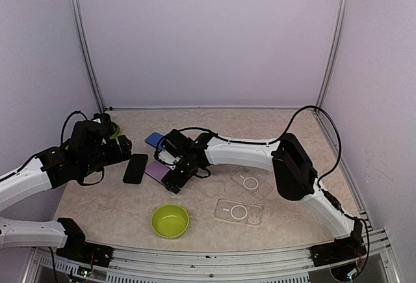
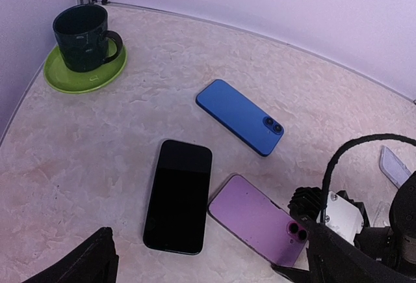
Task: Put the phone into the phone case
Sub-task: Move the phone to the center of the board.
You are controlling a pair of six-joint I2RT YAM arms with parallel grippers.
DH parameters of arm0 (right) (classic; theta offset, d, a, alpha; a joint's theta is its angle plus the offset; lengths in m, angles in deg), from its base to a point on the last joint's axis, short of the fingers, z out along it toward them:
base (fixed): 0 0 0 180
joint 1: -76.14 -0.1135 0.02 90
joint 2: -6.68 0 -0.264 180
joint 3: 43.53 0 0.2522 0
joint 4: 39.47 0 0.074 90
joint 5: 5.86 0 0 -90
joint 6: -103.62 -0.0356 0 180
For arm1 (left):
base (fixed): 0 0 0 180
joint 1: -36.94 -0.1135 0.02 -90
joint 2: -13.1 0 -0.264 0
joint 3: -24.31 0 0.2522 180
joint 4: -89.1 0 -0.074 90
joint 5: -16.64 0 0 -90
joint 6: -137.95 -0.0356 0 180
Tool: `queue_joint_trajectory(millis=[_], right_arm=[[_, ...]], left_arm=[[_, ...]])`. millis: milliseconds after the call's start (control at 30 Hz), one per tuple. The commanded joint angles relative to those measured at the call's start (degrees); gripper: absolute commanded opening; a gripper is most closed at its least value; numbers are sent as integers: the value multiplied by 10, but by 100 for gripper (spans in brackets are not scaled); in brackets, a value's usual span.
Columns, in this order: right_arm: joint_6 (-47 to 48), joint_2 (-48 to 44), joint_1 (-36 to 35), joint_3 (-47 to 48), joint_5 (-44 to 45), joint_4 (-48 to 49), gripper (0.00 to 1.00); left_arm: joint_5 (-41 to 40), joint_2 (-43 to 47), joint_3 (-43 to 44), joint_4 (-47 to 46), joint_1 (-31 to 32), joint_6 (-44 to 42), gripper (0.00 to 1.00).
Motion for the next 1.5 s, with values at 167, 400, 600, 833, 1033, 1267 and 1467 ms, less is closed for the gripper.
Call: queue_joint_trajectory(millis=[167,400,600,833,1033,1267,1467], right_arm=[[20,34,-12,-3,-3,-56,72],[44,7,-11,-40,-3,-62,66],[95,-67,8,-131,-15,-53,66],[147,-135,26,-199,-45,-94,66],[165,-132,29,-214,-25,-129,66],[182,-101,30,-163,-25,-170,77],[192,-53,30,-91,-35,-201,88]], left_arm=[[-11,6,1,6,4,-3,99],[-12,9,0,11,4,-9,99],[-18,7,13,18,4,-26,99],[-5,-14,23,16,4,-43,99],[-4,-16,21,14,4,-45,99],[-9,-9,21,20,4,-48,99],[-8,-4,20,24,4,-47,99]])
